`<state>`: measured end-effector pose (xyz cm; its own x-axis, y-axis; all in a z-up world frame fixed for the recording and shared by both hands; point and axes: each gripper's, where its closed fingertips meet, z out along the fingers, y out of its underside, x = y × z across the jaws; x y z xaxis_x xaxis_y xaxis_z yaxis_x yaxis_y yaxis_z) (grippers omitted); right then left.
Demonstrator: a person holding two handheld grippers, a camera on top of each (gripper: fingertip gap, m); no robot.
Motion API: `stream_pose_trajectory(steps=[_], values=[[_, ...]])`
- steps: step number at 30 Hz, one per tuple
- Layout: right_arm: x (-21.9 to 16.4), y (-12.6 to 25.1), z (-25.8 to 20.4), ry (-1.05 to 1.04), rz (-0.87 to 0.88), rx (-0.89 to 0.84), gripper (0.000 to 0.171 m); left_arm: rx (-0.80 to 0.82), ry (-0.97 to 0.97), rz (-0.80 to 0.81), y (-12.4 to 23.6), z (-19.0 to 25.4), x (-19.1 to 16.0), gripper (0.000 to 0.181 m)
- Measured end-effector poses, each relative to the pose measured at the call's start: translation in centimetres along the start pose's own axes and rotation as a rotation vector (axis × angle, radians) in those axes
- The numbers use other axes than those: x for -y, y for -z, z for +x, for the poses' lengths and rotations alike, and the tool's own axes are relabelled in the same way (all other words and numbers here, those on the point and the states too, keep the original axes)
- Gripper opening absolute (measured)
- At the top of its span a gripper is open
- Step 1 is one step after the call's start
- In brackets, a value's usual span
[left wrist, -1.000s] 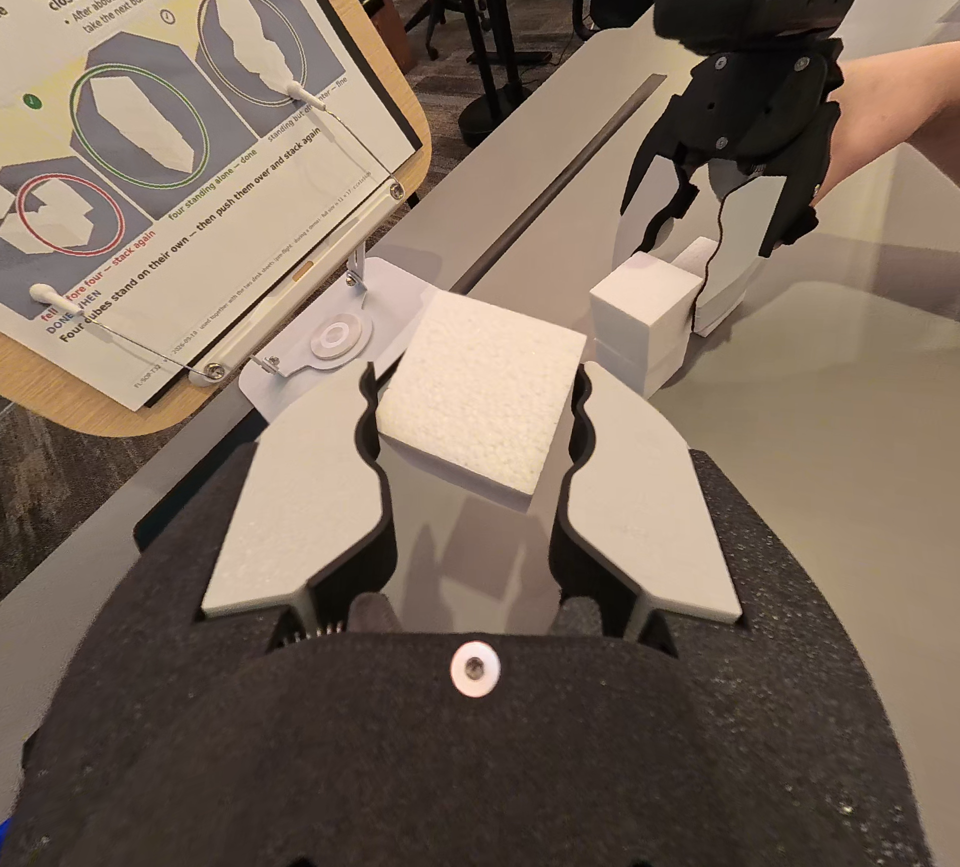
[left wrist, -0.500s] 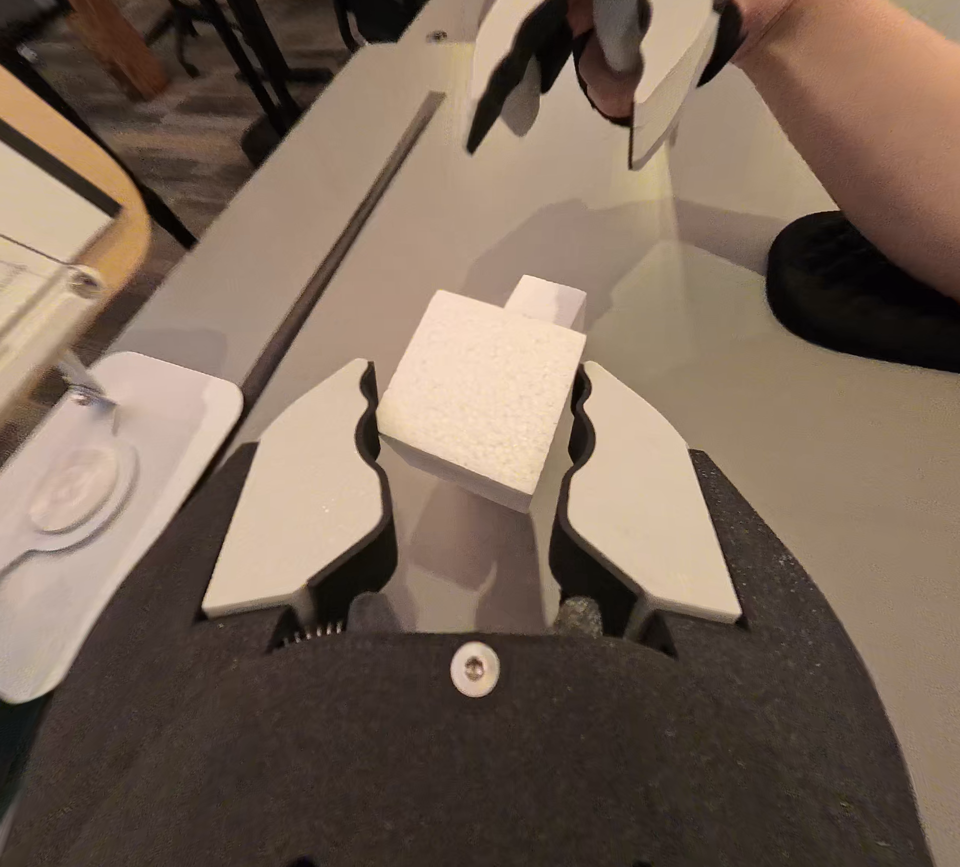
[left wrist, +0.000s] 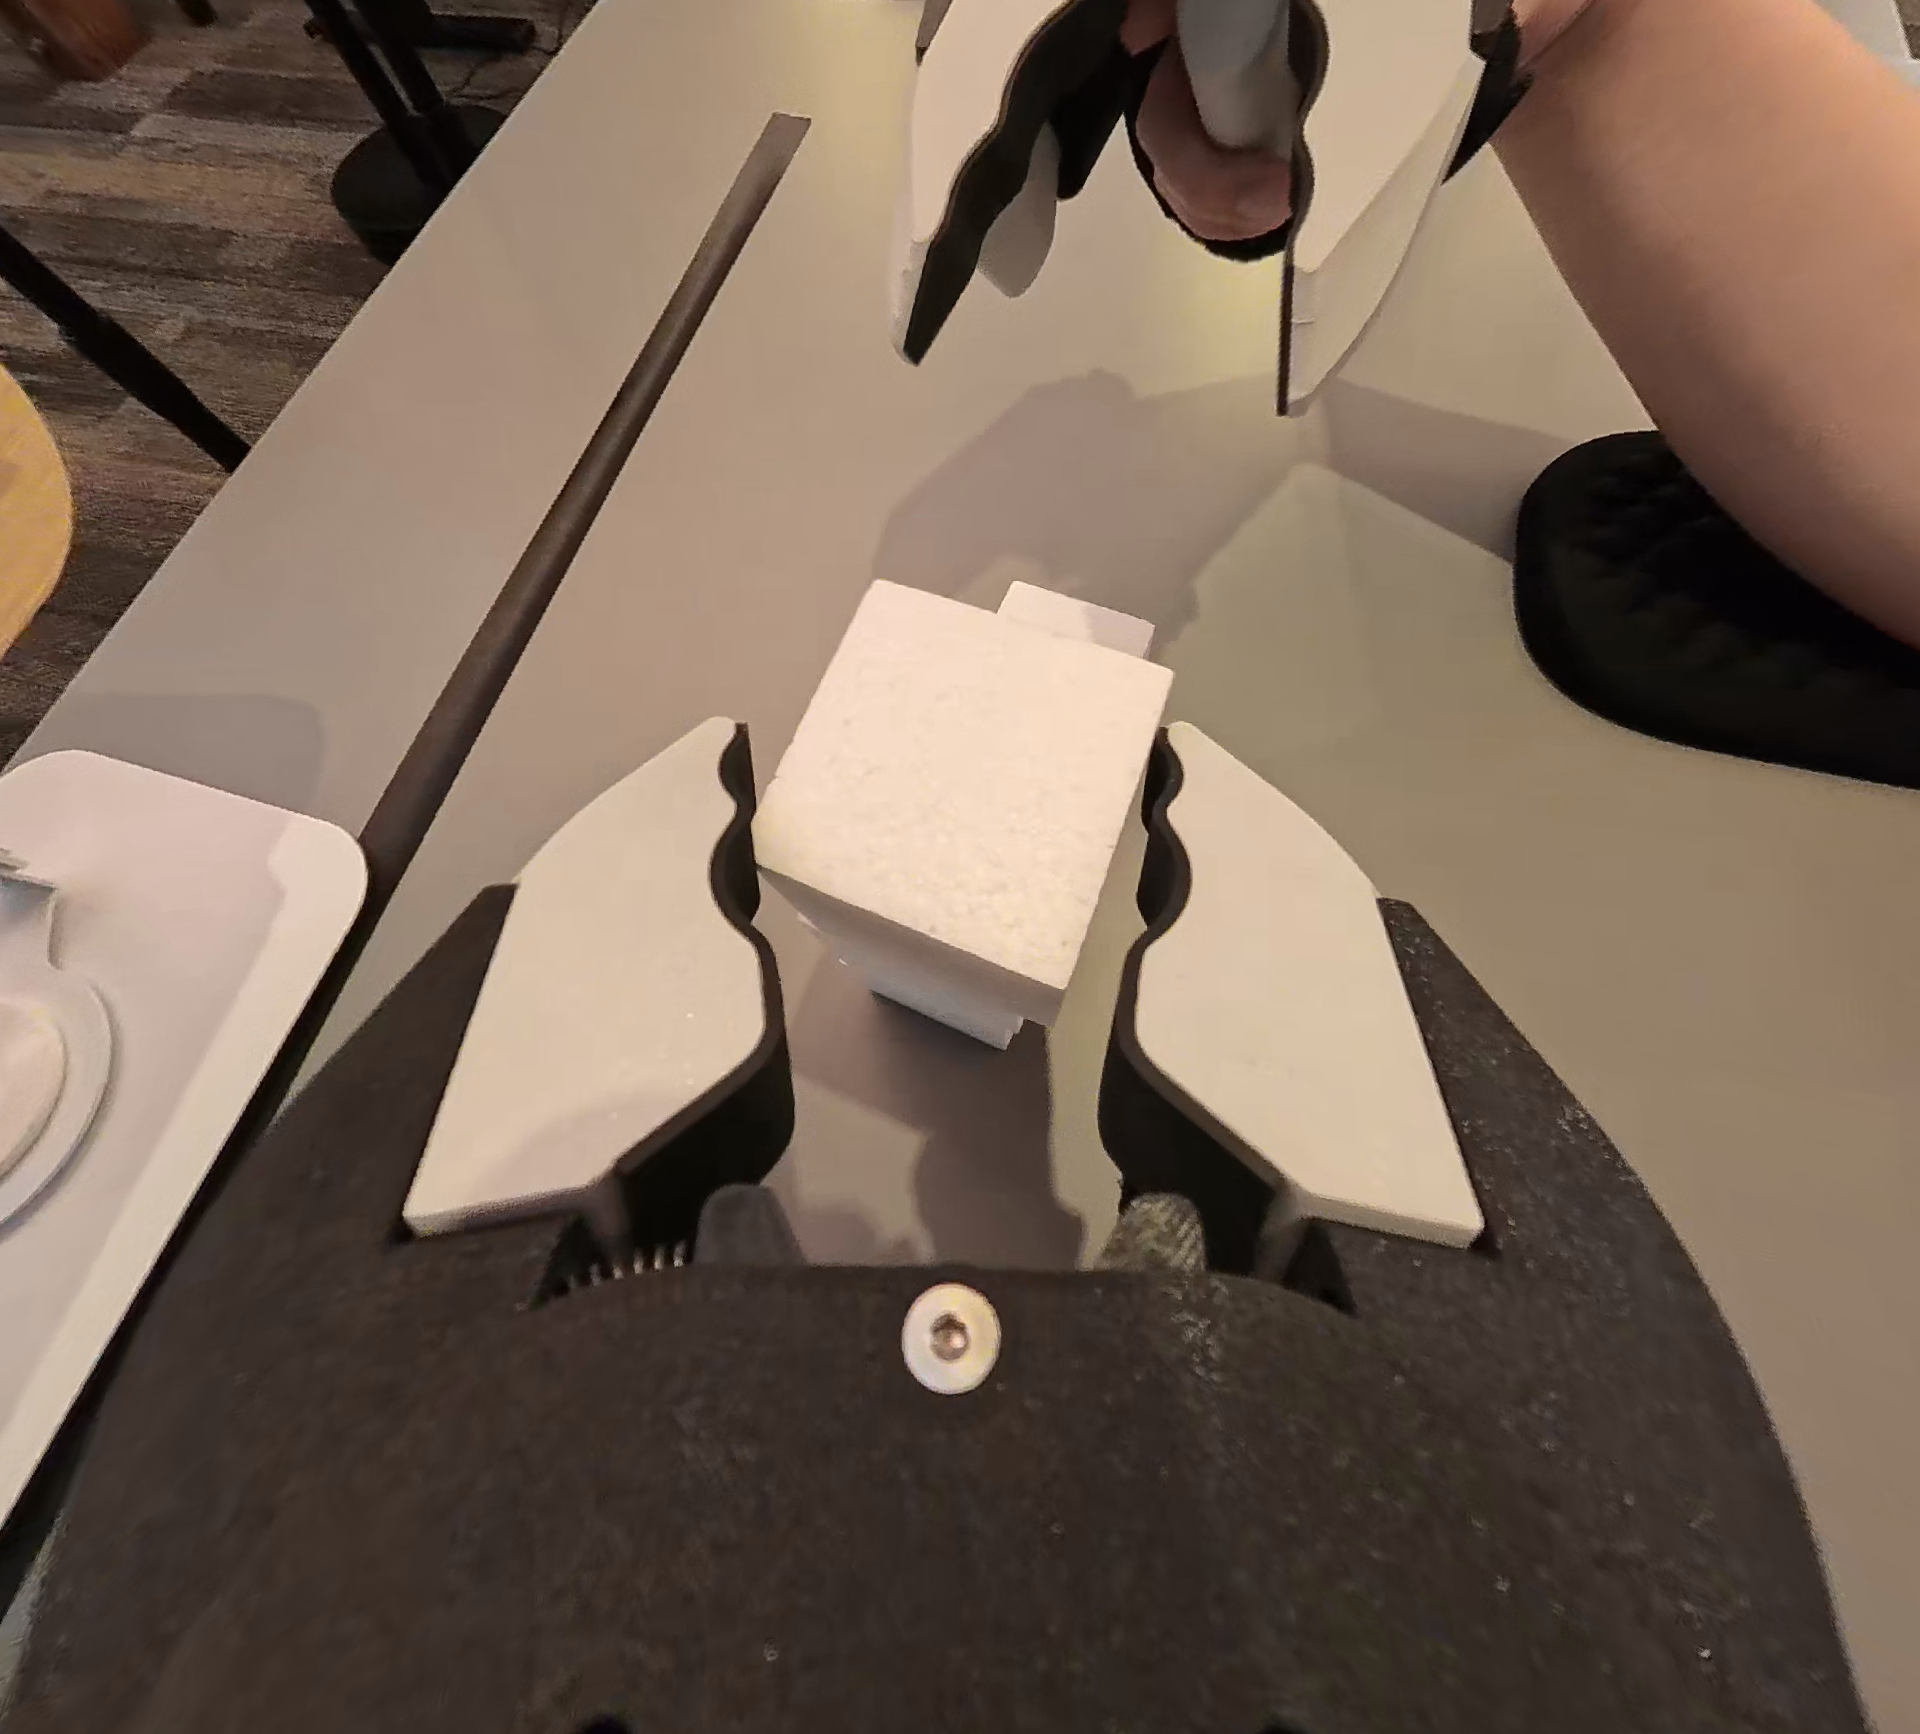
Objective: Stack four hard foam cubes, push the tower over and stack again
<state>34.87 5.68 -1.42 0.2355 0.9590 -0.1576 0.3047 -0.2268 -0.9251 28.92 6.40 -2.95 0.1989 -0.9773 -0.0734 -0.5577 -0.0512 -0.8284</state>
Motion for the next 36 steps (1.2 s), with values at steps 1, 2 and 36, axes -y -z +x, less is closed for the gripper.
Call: stream_pose_trajectory(steps=[1, 2, 36], values=[[-0.1, 0.0, 0.0, -0.003, -0.001, 0.004, 0.076, 0.001, -0.003, -0.002, -0.1, 0.0, 0.0, 0.072], [-0.1, 0.0, 0.0, -0.005, -0.003, 0.005, 0.076, 0.001, -0.007, -0.008, -0.2, -0.1, -0.1, 0.072], [-2.9, -1.1, 1.6, -0.039, -0.062, -0.023, 0.096, 0.024, 0.009, 0.023, -0.5, -0.5, -0.3, 0.088]])
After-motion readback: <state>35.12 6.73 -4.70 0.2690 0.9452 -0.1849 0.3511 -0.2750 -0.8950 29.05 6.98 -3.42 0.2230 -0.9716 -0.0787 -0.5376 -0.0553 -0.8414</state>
